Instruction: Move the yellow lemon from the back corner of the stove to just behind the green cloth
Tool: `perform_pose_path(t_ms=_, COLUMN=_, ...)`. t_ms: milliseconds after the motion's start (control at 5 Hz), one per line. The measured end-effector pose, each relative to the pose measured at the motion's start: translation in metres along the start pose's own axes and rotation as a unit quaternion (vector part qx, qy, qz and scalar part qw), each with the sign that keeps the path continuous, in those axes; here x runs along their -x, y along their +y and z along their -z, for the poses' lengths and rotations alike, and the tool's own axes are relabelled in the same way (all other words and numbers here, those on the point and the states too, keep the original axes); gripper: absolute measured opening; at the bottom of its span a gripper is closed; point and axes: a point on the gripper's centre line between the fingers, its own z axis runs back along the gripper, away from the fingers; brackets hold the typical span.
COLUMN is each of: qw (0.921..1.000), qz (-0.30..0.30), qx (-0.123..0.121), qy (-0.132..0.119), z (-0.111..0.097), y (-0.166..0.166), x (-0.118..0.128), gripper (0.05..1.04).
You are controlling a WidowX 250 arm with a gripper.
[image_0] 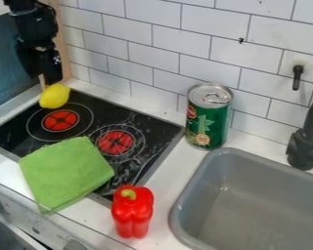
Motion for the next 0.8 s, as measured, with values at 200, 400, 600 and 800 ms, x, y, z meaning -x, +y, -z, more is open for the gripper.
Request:
perform_pose_path(t_ms=200, qw=0.9995, qz=-0.008, qx=-0.03, qy=0.006, z=-0.002, y=0.009, x=-0.001, gripper=1.008)
perform_pose_path(t_ms=400, qw=0.9986, qz=-0.007, qx=-0.046, qy=0.026, z=0.011, y=0.014, x=-0.003, gripper=1.007)
perform_pose_path(t_ms=600, qw=0.9982, qz=-0.009, qx=-0.048, qy=0.034, z=0.021, y=0.015, x=-0.004, gripper=1.007)
perform_pose_path(t_ms=800, qw=0.9981, qz=-0.002, qx=-0.042, qy=0.046, z=0.035, y=0.012, x=-0.006, gripper=1.007)
